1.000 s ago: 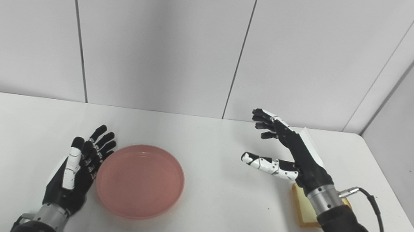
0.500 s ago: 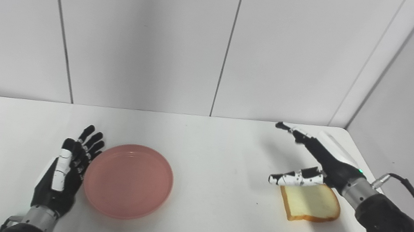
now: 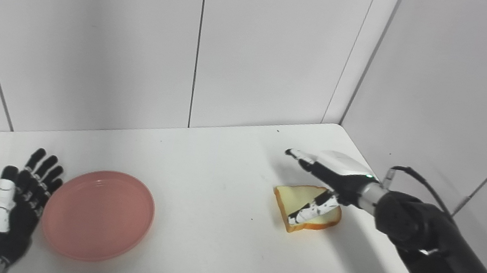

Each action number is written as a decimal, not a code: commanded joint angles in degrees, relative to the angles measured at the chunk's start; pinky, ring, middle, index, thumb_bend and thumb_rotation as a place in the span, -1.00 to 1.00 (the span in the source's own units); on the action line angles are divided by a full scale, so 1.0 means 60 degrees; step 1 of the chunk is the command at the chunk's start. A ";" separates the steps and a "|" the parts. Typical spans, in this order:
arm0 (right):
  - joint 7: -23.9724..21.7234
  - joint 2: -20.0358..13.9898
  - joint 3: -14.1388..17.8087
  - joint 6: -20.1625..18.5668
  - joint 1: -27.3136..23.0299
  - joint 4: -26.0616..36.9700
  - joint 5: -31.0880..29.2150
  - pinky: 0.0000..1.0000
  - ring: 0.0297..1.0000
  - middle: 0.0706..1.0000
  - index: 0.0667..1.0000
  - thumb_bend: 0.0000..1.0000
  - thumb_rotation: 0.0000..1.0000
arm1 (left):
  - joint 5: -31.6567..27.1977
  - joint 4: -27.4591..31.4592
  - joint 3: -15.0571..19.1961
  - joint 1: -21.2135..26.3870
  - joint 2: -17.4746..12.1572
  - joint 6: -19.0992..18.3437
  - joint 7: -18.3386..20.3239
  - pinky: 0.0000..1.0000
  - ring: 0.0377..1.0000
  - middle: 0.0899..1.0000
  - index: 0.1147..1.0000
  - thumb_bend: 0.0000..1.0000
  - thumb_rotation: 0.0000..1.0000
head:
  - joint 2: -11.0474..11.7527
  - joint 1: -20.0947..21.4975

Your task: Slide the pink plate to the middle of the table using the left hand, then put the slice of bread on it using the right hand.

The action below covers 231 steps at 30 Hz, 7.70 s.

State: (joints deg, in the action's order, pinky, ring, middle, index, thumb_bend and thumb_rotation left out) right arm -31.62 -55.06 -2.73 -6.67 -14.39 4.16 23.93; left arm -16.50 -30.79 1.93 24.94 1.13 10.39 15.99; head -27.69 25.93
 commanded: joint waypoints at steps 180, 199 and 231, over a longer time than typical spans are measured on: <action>0.2960 0.5293 -0.4189 0.3173 -0.4288 -0.2984 0.4521 0.13 0.29 0.36 -0.08 0.04 -0.69 | 0.1905 0.0697 -0.1090 -0.1008 0.1411 -0.0202 -0.1627 1.00 0.99 0.97 0.93 0.57 0.89 | -0.0803 -0.4721; 0.3190 0.4769 -0.3005 0.3262 -0.2975 -0.1541 0.3876 0.70 0.62 0.66 0.61 0.56 -0.56 | 0.1782 0.0485 -0.0930 -0.0947 0.1341 -0.0137 -0.1579 1.00 1.00 0.97 0.93 0.54 0.87 | -0.0620 -0.4635; 0.4215 0.7679 0.0659 0.4332 -0.0497 -0.2993 -0.5315 1.00 1.00 1.00 1.00 0.43 0.57 | 0.1755 0.0831 -0.0673 -0.1165 0.1098 0.0061 -0.1581 1.00 1.00 0.99 0.99 0.41 0.92 | -0.0579 -0.4398</action>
State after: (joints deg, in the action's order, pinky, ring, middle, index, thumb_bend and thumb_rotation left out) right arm -5.93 -9.64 0.57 19.82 -16.47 -15.60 -5.79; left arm -5.67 -24.46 -2.66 20.63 8.65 10.65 6.48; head -31.11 -0.44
